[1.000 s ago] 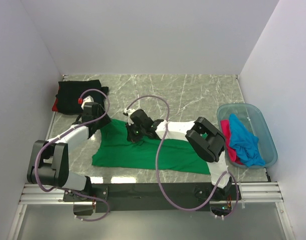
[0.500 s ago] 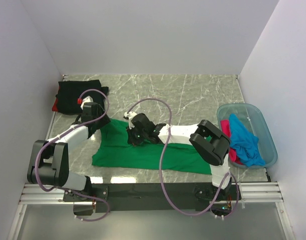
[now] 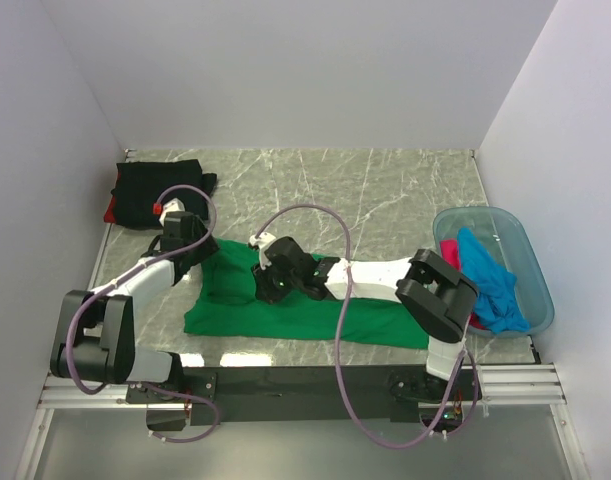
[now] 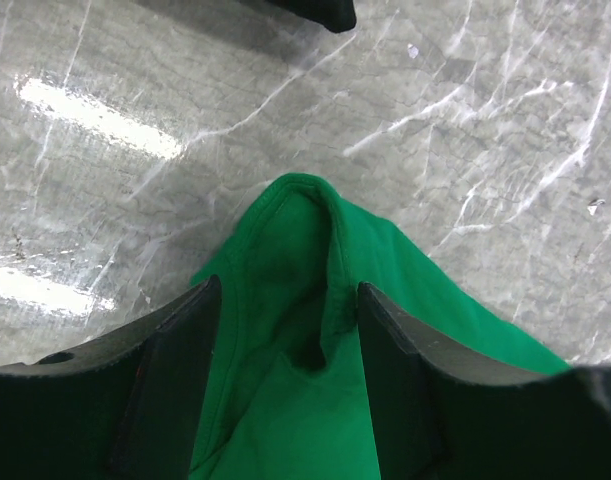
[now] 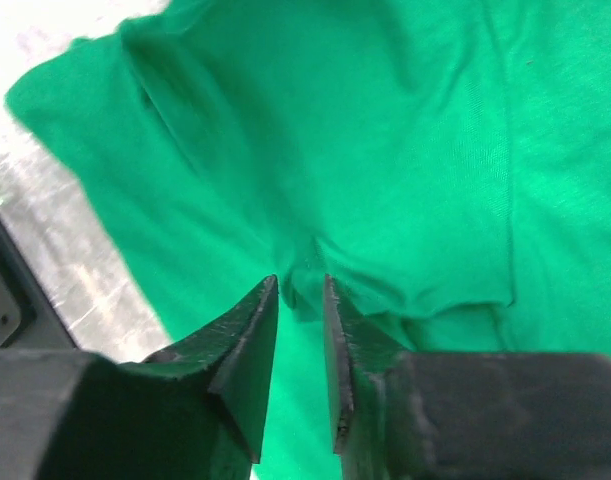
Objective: Fold and stack the t-shirts
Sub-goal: Fold the tshirt
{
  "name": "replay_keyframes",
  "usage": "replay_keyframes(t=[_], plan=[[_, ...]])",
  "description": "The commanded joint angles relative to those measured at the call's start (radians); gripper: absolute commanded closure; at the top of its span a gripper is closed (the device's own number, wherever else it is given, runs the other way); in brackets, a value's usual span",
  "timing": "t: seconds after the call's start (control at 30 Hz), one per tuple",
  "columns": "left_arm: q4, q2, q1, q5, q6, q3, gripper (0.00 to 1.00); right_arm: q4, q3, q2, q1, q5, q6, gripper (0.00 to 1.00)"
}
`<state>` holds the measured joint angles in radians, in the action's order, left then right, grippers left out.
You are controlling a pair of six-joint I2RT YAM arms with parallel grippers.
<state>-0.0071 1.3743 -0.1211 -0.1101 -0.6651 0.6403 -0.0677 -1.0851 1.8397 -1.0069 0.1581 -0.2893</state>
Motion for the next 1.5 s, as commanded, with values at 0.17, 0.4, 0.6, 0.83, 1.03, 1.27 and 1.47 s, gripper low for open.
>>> replay_keyframes(t=[0.17, 0.4, 0.6, 0.83, 1.03, 1.27, 1.47], plan=[[0.012, -0.049, 0.008, -0.014, 0.025, -0.001, 0.37, -0.053, 0.024, -0.103, -0.019, -0.028, 0.022, 0.63], [0.010, -0.075, 0.011, -0.023, 0.013, -0.002, 0.38, -0.015, -0.055, -0.079, -0.018, -0.120, 0.021, 0.63], [0.019, -0.066, 0.011, -0.016, 0.021, 0.019, 0.37, -0.018, -0.041, -0.091, 0.036, -0.155, 0.004, 0.59], [0.085, 0.038, 0.012, 0.058, 0.027, 0.067, 0.38, 0.003, -0.159, 0.007, 0.113, -0.163, 0.067, 0.59], [0.107, 0.130, 0.012, 0.102, 0.030, 0.113, 0.41, 0.049, -0.324, 0.144, 0.203, -0.022, 0.124, 0.56], [0.131, 0.172, 0.017, 0.102, 0.024, 0.108, 0.52, 0.083, -0.395, 0.257, 0.249, 0.142, 0.160, 0.55], [0.136, 0.192, 0.021, 0.102, 0.028, 0.105, 0.56, 0.071, -0.406, 0.297, 0.255, 0.221, 0.165, 0.55]])
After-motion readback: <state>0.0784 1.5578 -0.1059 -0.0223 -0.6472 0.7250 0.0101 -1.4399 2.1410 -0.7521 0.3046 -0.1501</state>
